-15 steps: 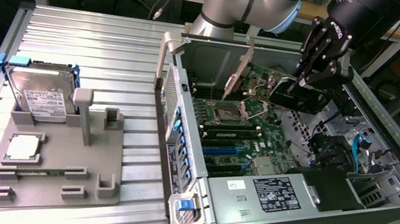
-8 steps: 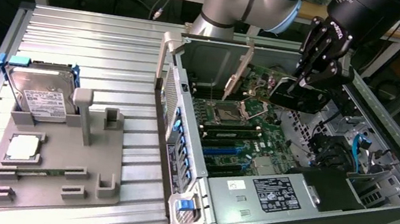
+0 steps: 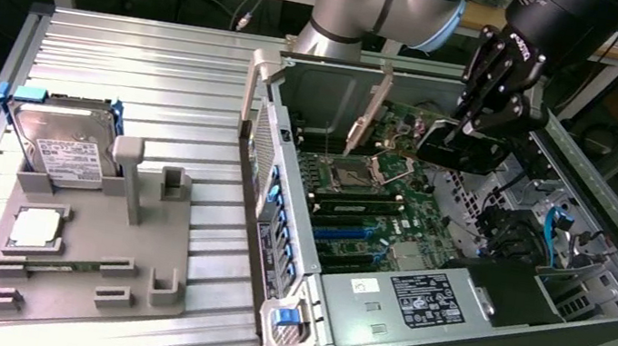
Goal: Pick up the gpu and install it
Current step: 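Insert the gpu into the slot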
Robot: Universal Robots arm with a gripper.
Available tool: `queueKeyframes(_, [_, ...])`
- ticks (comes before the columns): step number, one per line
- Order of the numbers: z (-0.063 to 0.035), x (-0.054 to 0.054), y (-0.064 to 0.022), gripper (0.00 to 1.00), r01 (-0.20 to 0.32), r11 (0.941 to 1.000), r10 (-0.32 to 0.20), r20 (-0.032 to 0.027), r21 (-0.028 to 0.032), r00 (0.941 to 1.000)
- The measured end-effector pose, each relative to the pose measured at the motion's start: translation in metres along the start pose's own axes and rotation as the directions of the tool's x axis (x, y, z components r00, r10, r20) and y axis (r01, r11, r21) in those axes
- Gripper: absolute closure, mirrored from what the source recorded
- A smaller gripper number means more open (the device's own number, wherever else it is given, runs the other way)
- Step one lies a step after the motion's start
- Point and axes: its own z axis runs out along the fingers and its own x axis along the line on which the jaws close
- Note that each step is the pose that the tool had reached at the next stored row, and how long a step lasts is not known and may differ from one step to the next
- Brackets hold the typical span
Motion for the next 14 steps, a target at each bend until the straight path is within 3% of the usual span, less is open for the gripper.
queueKeyframes(14, [0.0001, 0.0, 0.0, 0.73, 0.096, 0.9954, -0.096, -0.005, -0.0024, 0.9954])
